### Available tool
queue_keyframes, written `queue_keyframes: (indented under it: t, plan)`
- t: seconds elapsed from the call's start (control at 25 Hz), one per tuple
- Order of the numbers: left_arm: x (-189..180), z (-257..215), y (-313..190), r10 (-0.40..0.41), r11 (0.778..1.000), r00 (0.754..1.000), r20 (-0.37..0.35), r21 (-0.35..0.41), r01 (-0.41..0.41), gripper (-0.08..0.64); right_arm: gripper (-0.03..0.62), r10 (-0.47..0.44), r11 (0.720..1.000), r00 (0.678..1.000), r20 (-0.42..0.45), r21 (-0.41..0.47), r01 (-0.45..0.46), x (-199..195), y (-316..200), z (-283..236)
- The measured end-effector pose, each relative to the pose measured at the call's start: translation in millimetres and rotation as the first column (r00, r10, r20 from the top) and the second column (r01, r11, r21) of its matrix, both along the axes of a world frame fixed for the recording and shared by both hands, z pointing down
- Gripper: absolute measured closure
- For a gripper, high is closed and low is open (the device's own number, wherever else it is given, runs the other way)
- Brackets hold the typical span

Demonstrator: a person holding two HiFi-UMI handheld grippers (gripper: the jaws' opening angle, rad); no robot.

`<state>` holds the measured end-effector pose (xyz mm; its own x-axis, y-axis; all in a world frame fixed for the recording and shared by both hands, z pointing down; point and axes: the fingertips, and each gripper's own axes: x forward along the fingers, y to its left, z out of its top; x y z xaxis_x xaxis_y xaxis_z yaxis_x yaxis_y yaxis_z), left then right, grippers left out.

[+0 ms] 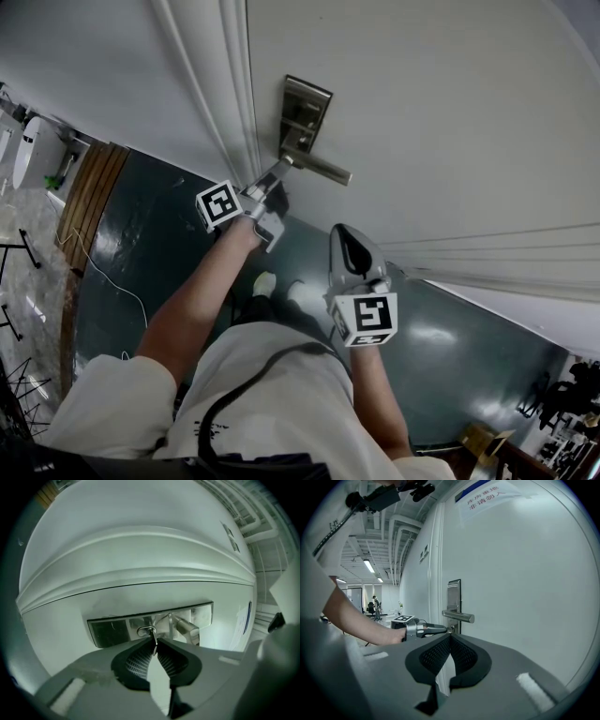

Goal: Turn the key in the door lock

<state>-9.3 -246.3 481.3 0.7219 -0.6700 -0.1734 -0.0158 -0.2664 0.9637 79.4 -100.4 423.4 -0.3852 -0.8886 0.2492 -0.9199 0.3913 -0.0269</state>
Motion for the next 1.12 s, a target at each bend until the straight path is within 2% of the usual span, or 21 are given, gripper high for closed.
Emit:
queue_keyframes:
  t: [0.12, 0.28, 0.44, 0.52, 0.72, 1.12]
  plan:
    - [-1, 4, -1, -0.003, 1.0, 0.998, 0.066, 0.023, 0.001, 0.516, 0.584, 0.005, 1.0, 1.0, -0.001, -0.002, -0.005, -1, -2, -2]
    - [0, 1, -2, 0.005, 0.997, 0.992, 0.128, 0.071, -0.014, 0.457, 0.584, 0.001, 1.0, 1.0, 0.009, 0.006, -0.001, -2, -2, -3]
    - [-13, 15, -1, -0.02, 0.999, 0.976, 0.216, 0.043, 0.011, 0.429, 0.584, -0.006, 1.0, 1.0, 0.013, 0.019, 0.006, -4, -1, -5]
    - [-19, 16, 3, -0.035, 0.998, 0.964, 0.265, 0.059, 0.02, 0.417, 0.584, -0.009, 1.0, 1.0, 0.014, 0.018, 0.009, -6, -1, -4]
    - [-27, -2, 16, -0.067, 0.989, 0.921, 0.383, 0.151, 0.01, 0.47, 0.584, -0.008, 1.0, 1.0, 0.019, 0.023, 0.008, -6, 1, -6]
    - [-26, -46, 43, -0.111, 0.955, 0.853, 0.509, 0.291, -0.049, 0.554, 0.584, -0.002, 0.999, 1.0, 0.03, 0.054, 0.0, -3, 7, -16]
